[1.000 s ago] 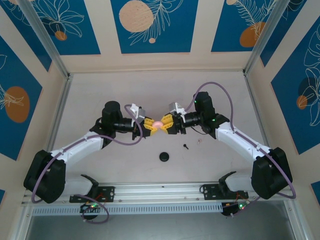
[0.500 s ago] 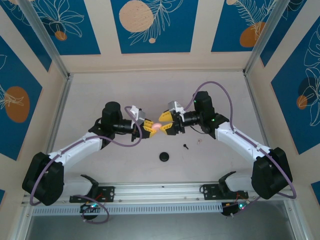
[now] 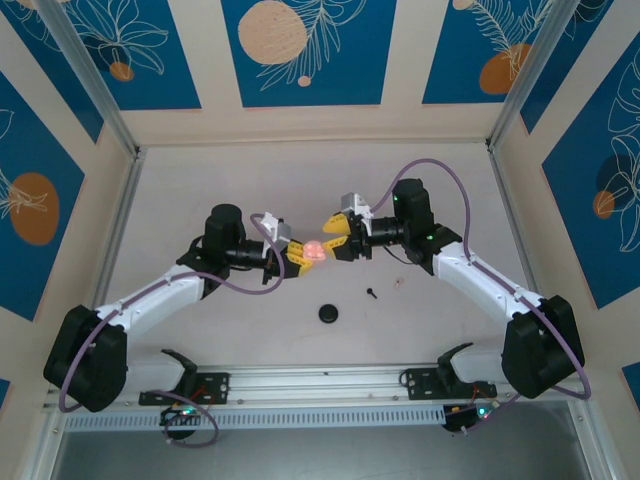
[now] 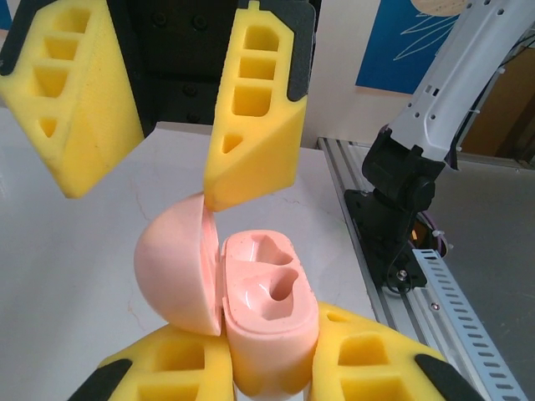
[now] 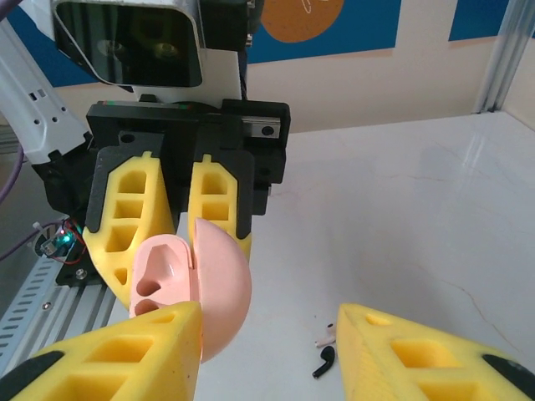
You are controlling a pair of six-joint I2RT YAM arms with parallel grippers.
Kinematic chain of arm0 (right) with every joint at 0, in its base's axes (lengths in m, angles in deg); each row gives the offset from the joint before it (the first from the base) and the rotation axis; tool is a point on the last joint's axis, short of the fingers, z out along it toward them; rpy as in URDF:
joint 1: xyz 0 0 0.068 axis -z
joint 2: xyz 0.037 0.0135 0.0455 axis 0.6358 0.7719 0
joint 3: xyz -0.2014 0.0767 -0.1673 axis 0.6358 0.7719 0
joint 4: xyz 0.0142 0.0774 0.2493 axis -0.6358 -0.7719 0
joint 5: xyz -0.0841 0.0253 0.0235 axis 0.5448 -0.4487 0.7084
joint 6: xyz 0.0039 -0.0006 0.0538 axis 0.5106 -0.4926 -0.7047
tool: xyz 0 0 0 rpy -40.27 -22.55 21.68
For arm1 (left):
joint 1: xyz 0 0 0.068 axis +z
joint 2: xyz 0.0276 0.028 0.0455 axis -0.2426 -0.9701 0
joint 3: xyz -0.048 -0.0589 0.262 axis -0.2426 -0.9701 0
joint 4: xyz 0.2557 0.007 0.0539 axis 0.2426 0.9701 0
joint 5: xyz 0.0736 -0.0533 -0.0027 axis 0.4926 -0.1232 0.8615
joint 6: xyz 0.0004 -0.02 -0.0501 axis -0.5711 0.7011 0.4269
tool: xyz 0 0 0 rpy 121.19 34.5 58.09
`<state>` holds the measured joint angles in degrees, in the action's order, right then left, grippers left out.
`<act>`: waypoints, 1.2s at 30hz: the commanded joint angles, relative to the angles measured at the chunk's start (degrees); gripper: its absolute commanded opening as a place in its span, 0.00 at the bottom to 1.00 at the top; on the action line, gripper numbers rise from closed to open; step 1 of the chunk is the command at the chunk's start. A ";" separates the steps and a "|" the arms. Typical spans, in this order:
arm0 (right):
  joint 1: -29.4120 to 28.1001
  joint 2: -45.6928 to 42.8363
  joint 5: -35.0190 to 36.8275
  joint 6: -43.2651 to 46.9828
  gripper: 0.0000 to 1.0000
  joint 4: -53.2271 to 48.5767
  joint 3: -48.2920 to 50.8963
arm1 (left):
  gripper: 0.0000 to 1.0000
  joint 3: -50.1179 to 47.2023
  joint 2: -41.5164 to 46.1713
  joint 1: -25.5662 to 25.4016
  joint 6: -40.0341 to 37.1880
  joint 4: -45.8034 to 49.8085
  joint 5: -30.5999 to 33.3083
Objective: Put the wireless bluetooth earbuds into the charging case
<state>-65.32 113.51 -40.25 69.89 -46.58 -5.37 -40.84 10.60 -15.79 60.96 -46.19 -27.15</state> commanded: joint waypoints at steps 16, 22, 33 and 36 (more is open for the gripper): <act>5.22 -4.59 16.38 -23.53 0.44 -18.86 -3.93 | 0.16 -4.00 2.06 -0.59 -4.12 -1.18 9.45; 8.53 -3.14 30.24 -38.03 0.42 -40.42 -6.65 | 0.15 -4.55 1.35 -1.00 -7.89 3.17 12.08; 18.46 4.06 36.63 -45.75 0.41 -54.50 -5.57 | 0.14 -6.48 -0.17 -1.35 -6.33 -0.39 12.17; 19.71 8.40 37.88 -45.09 0.41 -55.99 -6.21 | 0.15 -6.41 -0.05 -1.47 -6.50 -0.13 12.22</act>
<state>-46.50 119.22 -4.19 26.04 -97.42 -10.61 -46.92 11.12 -16.40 55.30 -44.90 -14.67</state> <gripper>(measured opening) 0.410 0.176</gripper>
